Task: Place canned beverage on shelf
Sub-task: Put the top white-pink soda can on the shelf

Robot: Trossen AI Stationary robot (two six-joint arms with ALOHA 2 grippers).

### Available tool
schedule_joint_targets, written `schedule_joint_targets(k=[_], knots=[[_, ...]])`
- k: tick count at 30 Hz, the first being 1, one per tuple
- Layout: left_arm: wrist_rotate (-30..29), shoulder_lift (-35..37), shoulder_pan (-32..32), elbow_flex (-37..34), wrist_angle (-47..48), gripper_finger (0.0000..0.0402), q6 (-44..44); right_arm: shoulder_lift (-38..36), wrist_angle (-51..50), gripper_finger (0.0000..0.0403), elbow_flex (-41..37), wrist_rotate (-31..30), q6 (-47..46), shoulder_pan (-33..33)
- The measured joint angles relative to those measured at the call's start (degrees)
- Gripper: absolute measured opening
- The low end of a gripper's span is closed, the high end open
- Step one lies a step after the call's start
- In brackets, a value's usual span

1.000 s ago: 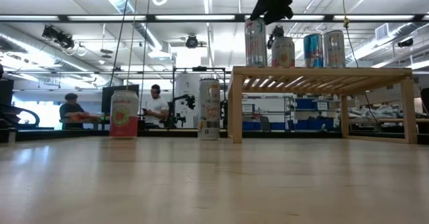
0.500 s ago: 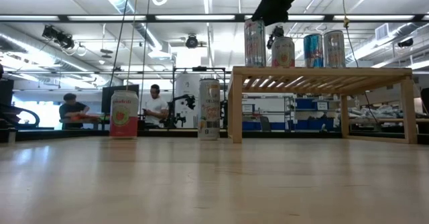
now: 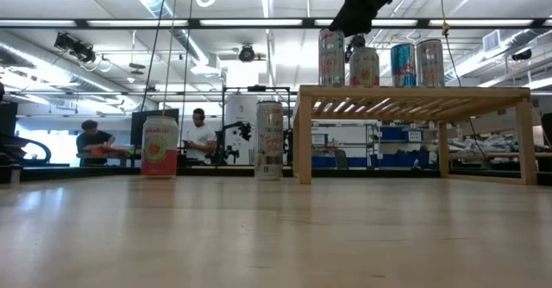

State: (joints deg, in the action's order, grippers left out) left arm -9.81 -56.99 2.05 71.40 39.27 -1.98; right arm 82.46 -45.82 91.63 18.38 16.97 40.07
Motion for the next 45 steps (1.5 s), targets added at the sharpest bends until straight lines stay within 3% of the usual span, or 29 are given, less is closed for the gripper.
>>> schedule_joint_targets(k=[15,26,45], knots=[[-0.01,0.0,0.01,0.0,-0.02,0.0286,0.0,0.1,2.0,0.0258,-0.04,4.26,5.64,1.42],[0.0,0.0,-0.01,0.0,0.02,0.0286,0.0,3.47,4.03,0.0258,0.31,5.94,5.67,1.73],[-0.01,0.0,-0.01,0.0,0.39,0.0286,-0.17,2.33,3.26,0.026,0.1,7.8,5.29,4.32]])
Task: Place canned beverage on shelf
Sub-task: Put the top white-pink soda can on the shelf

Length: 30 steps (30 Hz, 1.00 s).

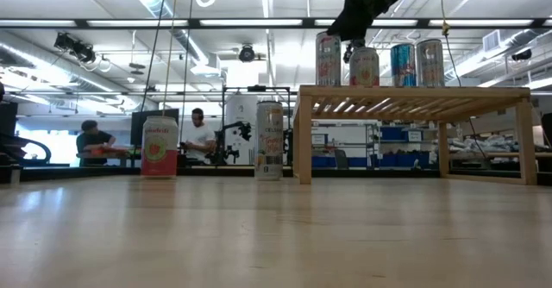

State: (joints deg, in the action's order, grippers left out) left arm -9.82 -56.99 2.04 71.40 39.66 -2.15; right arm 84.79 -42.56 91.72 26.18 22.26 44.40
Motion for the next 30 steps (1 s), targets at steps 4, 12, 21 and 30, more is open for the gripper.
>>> schedule_joint_targets(k=[4,12,21,30], knots=[[0.0,0.0,0.0,0.0,0.0,0.0286,0.0,0.0,-0.07,0.0267,0.0,0.32,0.0,-0.02],[0.0,0.0,0.0,0.0,0.0,0.0286,-0.02,0.02,-0.11,0.0272,0.0,0.91,1.38,-0.04],[0.0,0.0,0.0,0.0,0.0,0.0286,-0.11,0.02,-0.09,0.0273,0.0,0.8,1.34,-0.04],[0.0,0.0,0.0,0.0,0.0,0.0286,-0.09,0.02,-0.03,0.0273,0.0,0.67,1.56,-0.06]])
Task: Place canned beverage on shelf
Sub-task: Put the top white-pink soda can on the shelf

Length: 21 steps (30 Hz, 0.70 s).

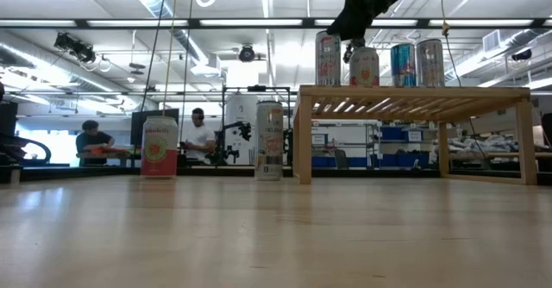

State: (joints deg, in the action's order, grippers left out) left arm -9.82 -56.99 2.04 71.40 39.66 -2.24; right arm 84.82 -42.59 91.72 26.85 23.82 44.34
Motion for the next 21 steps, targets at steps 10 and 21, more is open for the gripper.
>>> schedule_joint_targets(k=[10,21], knots=[[0.0,0.0,0.0,0.0,0.0,0.0286,0.02,0.0,0.57,0.0283,0.0,-2.8,0.13,-0.02],[0.0,0.0,0.0,0.0,-0.01,0.0286,0.06,0.04,0.57,0.0318,0.0,-3.02,0.43,0.02]])
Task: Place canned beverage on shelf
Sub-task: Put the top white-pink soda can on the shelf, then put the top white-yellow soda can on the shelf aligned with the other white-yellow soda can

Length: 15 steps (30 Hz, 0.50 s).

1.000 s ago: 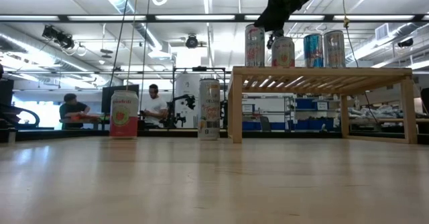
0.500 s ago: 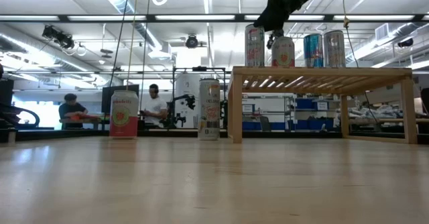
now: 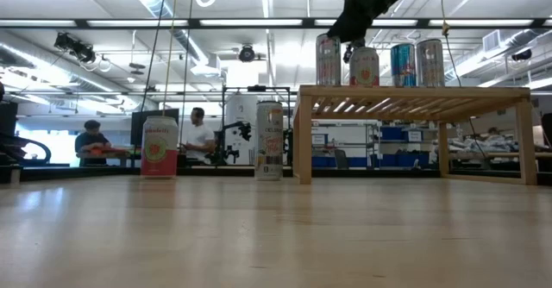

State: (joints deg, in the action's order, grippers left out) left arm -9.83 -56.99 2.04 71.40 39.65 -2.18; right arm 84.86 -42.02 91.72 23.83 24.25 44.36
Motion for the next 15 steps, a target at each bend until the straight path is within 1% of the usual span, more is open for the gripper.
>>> schedule_joint_targets(k=[15], knots=[[-0.02,0.0,0.0,0.0,0.01,0.0286,0.01,-0.02,2.99,0.0318,0.0,0.21,-0.04,-0.02]])
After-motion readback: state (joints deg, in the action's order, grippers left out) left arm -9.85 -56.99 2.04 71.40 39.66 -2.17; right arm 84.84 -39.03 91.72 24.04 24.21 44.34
